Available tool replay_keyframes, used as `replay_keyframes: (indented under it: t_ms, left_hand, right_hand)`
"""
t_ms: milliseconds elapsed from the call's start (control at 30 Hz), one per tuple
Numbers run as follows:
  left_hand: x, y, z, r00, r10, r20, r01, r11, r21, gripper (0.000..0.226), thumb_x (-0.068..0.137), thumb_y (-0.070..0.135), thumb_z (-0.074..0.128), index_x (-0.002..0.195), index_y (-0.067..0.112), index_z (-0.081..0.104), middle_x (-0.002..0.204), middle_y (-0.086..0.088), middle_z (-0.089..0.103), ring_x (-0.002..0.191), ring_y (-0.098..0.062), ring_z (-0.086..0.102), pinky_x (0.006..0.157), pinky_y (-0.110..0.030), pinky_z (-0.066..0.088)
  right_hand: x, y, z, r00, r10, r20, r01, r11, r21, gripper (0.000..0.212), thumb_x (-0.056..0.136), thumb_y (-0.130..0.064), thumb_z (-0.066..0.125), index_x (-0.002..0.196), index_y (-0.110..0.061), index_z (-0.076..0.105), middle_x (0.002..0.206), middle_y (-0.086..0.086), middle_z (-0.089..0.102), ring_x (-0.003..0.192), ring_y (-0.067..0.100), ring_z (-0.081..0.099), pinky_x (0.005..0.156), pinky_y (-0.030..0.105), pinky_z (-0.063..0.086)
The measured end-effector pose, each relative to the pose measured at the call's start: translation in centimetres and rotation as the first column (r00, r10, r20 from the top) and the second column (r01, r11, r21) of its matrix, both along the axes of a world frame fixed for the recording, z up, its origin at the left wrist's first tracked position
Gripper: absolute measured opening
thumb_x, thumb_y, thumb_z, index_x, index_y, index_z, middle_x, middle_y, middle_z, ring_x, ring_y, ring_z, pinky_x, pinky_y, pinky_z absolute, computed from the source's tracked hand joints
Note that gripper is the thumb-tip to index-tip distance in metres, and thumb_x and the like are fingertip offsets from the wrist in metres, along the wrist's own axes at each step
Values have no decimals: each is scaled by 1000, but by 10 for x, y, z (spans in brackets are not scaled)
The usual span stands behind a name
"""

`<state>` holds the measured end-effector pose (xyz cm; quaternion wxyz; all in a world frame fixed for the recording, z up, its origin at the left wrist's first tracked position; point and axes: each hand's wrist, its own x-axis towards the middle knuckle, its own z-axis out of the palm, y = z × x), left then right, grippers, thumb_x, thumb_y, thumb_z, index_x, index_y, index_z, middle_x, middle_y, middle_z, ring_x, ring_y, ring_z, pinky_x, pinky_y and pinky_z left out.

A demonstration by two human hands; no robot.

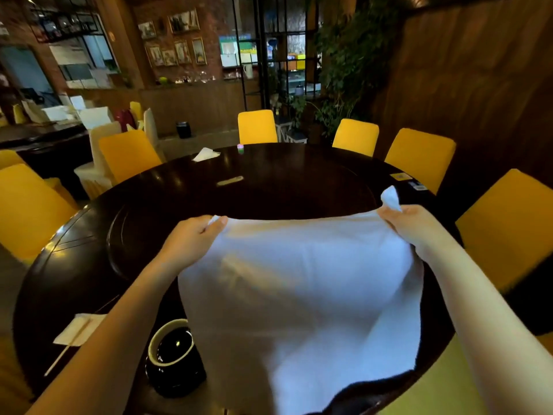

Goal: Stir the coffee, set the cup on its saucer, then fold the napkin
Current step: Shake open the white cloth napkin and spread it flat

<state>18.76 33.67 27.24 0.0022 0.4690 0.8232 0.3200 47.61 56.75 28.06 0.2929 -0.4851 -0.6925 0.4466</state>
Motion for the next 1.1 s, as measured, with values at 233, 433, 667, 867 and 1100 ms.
replay_keyframes:
  t_ms: [233, 433, 667, 867, 1100]
  left_hand:
    - [-45, 54, -80, 997, 38, 74, -10, 939, -345, 28, 95, 25, 46, 88, 1, 58, 80, -12, 56, 78, -29, 56, 60, -32, 35]
    - [-72, 93, -145, 984, 177, -16, -173, 933, -314, 23, 93, 12, 44, 81, 4, 62, 68, -12, 57, 59, -27, 52, 52, -32, 34]
    - [-94, 122, -189, 896, 440, -51, -435, 851, -293, 21, 92, 11, 46, 94, 4, 65, 84, -15, 58, 71, -29, 55, 58, -39, 45]
    - [-62, 137, -239, 929, 318, -189, -358, 902, -241, 50, 93, 23, 48, 140, 14, 34, 143, -15, 38, 131, -31, 33, 106, -47, 31]
    - [-23, 144, -299, 981, 76, -177, -154, 861, -485, 77, 79, 54, -9, 148, 25, 12, 158, -3, 7, 145, -22, 1, 114, -50, 0]
  right_hand:
    - [-49, 49, -92, 968, -87, 235, 110, 990, -83, 40, 92, -28, 44, 108, 5, 60, 97, 17, 61, 95, 36, 58, 73, 33, 40]
    - [-91, 76, -153, 934, -157, 322, 186, 981, -61, 63, 98, -43, 26, 118, 10, 53, 123, 30, 55, 117, 44, 50, 94, 43, 40]
    - [-139, 107, -200, 947, -83, 310, 85, 996, 6, 43, 96, -25, 42, 122, 9, 43, 125, 31, 49, 116, 43, 47, 94, 43, 38]
    - [-175, 82, -240, 899, -99, 426, -97, 905, 413, 56, 86, -24, 58, 132, 0, 40, 134, 25, 45, 120, 44, 44, 99, 47, 34]
    - [-220, 13, -297, 578, 350, 737, -735, 616, 283, 79, 81, -51, -6, 145, -20, 28, 155, 7, 24, 143, 31, 19, 115, 51, 10]
